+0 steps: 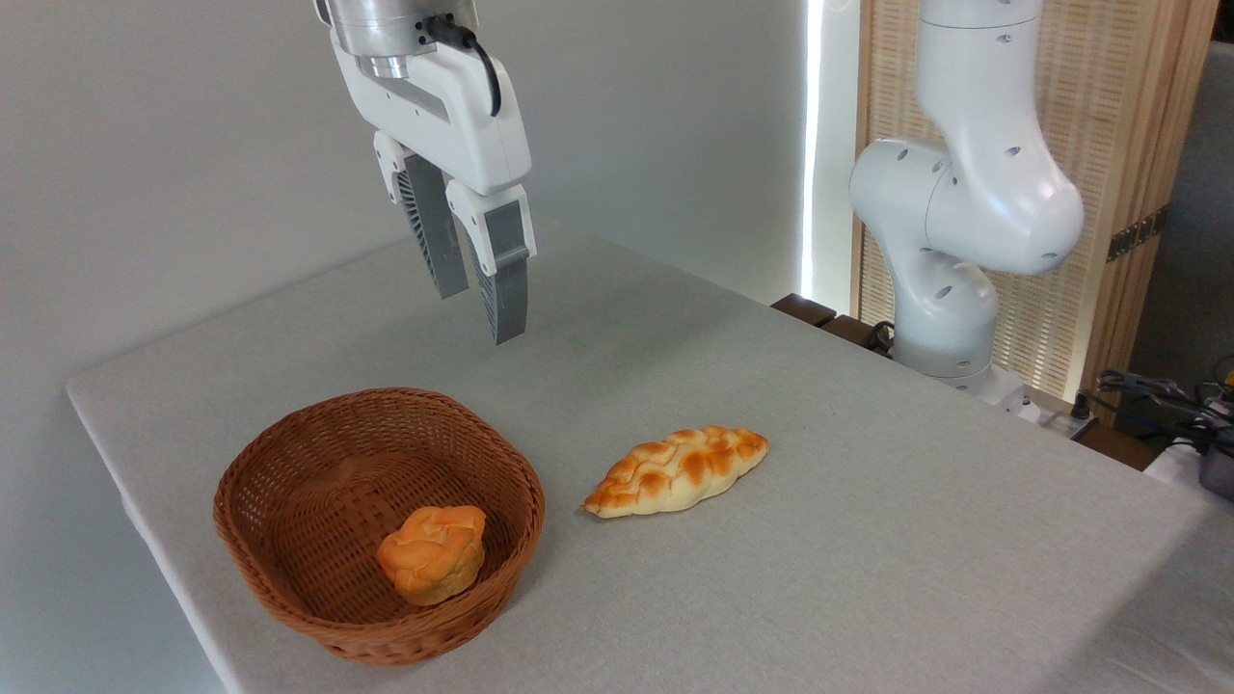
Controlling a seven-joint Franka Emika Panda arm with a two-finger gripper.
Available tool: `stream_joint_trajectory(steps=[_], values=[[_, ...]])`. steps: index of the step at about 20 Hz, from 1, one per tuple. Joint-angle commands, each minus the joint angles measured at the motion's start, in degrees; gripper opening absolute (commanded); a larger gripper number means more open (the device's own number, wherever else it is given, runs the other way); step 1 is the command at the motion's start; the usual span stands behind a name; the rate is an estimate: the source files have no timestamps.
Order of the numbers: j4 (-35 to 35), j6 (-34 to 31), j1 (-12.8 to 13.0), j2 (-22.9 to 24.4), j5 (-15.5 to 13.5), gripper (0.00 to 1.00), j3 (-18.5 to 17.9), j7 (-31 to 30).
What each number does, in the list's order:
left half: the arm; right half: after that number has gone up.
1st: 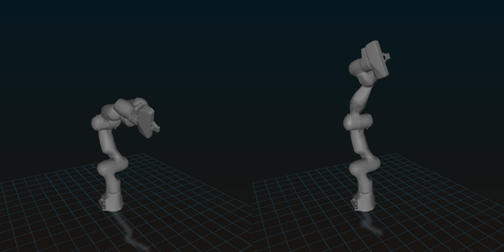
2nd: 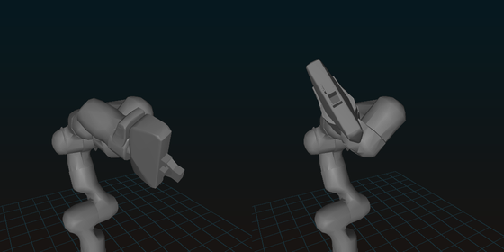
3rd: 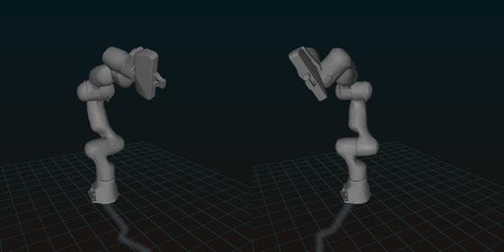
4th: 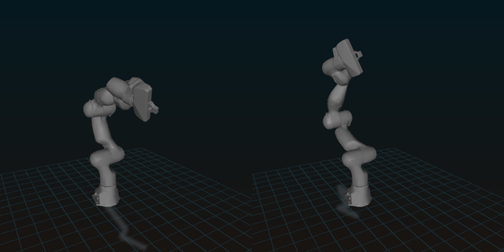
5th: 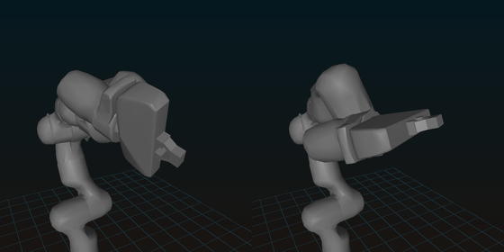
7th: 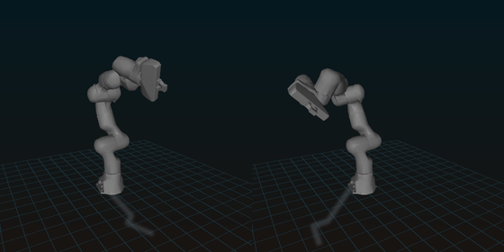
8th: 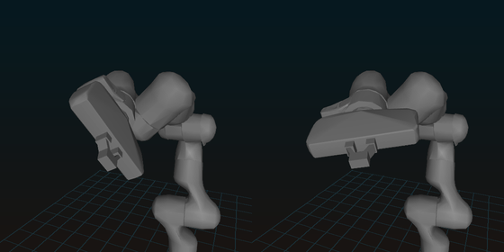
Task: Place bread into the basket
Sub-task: 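Move the open gripper over the braided bread roll and lower it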
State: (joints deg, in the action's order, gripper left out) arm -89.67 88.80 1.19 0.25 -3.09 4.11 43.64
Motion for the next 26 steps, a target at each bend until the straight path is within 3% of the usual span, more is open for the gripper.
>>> stream_joint_trajectory(steps=[1, 7, 12, 15, 17, 21, 26], values=[[-5.59, -0.65, -0.14, 4.05, 0.28, 1.0, 0.02, -0.22], [-12.27, -0.21, 0.21, 7.74, 0.54, 1.0, -0.06, -0.13], [-27.38, 9.98, 1.7, 16.27, 1.15, 1.0, -0.76, 1.44], [-31.87, 10.86, 3.81, 16.89, 1.59, 1.0, -4.45, 7.76], [-33.98, 12.97, 3.91, 16.89, 1.68, 1.0, -6.29, 8.75], [-37.41, 16.49, 3.99, 16.37, 2.65, 1.0, -7.01, 12.52], [-40.84, 17.54, 4.25, 15.31, 2.74, 1.0, -7.01, 12.88]])
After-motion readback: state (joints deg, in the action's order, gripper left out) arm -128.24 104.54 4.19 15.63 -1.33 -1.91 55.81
